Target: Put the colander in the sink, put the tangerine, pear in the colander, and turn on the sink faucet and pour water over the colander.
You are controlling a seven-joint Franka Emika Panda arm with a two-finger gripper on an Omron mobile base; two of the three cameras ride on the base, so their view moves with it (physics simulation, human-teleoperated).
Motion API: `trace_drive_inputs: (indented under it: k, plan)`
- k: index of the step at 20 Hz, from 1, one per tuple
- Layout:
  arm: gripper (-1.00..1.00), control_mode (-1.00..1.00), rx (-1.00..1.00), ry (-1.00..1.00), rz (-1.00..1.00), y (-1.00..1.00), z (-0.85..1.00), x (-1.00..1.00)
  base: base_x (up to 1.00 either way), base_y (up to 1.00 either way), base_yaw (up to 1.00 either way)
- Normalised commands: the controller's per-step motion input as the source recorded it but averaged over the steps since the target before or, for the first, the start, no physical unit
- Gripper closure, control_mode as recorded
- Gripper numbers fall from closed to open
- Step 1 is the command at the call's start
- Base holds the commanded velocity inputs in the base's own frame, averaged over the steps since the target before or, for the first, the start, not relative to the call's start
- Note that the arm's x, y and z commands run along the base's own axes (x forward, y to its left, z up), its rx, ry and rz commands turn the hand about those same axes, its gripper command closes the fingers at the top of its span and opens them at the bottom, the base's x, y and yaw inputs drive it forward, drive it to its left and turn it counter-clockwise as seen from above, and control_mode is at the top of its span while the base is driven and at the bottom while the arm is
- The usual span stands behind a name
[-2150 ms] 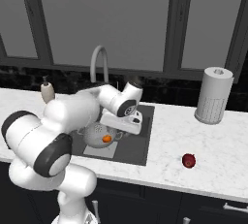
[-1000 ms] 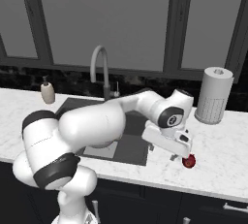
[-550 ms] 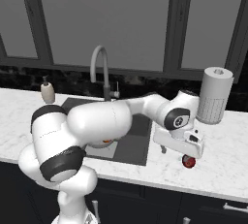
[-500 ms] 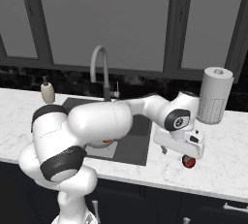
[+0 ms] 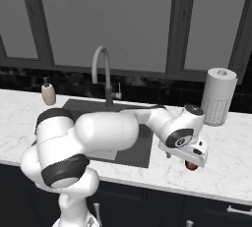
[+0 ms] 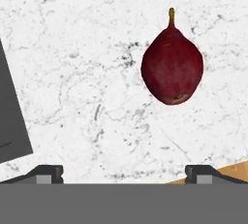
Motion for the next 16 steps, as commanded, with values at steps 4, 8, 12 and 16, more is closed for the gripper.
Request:
trace_drive_inputs:
  k: [4,8,12,16]
  plan:
    - [-1.0,-1.0,-0.09,-0.03,-0.03,-0.34,-0.01,0.08,0.0,0.0,0.0]
    - [-1.0,-1.0,-0.1,0.0,-0.04,-0.34,0.0,0.0,0.0,0.0,0.0]
    - [-1.0,-1.0,-0.03,0.0,0.0,-0.04,0.0,0.14,0.0,0.0,0.0]
    - [-1.0,-1.0,0.0,0.0,0.0,0.0,0.0,0.23,0.0,0.0,0.0]
